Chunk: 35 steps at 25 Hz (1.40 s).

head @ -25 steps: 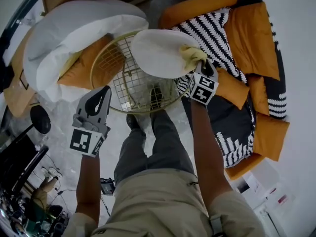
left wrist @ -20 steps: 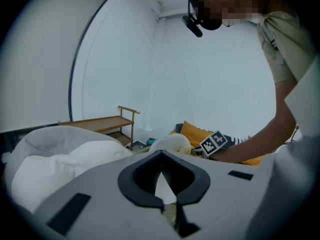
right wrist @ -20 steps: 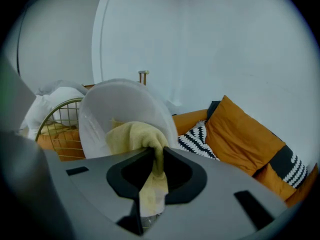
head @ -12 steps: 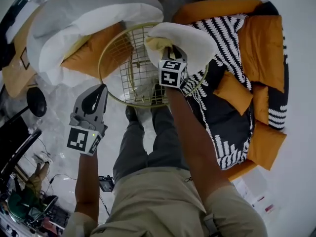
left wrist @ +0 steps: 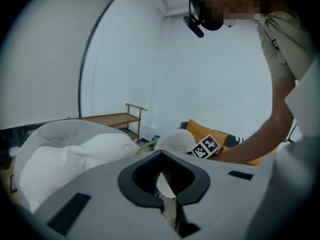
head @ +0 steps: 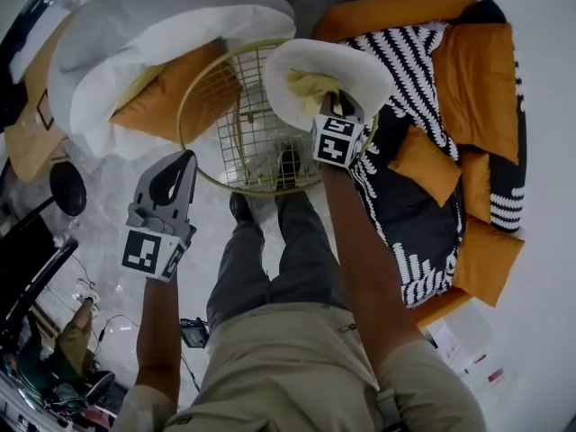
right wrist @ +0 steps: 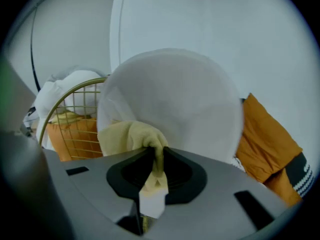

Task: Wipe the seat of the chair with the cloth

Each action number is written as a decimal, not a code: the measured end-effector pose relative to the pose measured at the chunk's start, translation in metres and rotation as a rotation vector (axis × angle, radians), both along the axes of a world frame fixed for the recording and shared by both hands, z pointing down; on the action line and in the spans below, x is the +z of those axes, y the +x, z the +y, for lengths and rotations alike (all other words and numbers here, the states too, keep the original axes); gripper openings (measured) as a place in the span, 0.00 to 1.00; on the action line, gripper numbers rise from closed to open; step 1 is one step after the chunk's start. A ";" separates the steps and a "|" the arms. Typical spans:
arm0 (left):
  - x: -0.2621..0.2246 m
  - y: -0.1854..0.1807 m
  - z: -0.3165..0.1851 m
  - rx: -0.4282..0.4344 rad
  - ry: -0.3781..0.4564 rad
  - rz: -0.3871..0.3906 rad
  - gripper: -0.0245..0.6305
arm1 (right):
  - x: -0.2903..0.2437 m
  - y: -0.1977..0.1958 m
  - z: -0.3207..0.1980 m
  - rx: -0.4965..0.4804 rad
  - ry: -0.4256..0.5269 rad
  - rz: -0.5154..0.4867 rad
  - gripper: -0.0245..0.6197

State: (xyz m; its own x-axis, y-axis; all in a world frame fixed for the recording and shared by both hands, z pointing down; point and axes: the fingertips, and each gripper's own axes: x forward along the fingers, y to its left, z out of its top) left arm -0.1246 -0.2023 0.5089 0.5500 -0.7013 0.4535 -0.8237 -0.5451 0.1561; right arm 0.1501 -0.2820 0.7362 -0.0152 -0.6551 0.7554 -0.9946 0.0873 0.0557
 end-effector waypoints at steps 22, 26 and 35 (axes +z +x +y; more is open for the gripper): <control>0.013 0.017 -0.007 0.019 -0.015 0.006 0.06 | 0.018 0.050 0.027 0.087 -0.037 0.022 0.14; 0.025 -0.004 0.003 -0.023 -0.037 -0.001 0.06 | 0.052 -0.027 0.014 -0.035 -0.101 -0.021 0.14; 0.036 -0.026 0.010 -0.063 -0.058 -0.015 0.06 | 0.077 -0.090 0.013 -0.153 -0.153 -0.028 0.14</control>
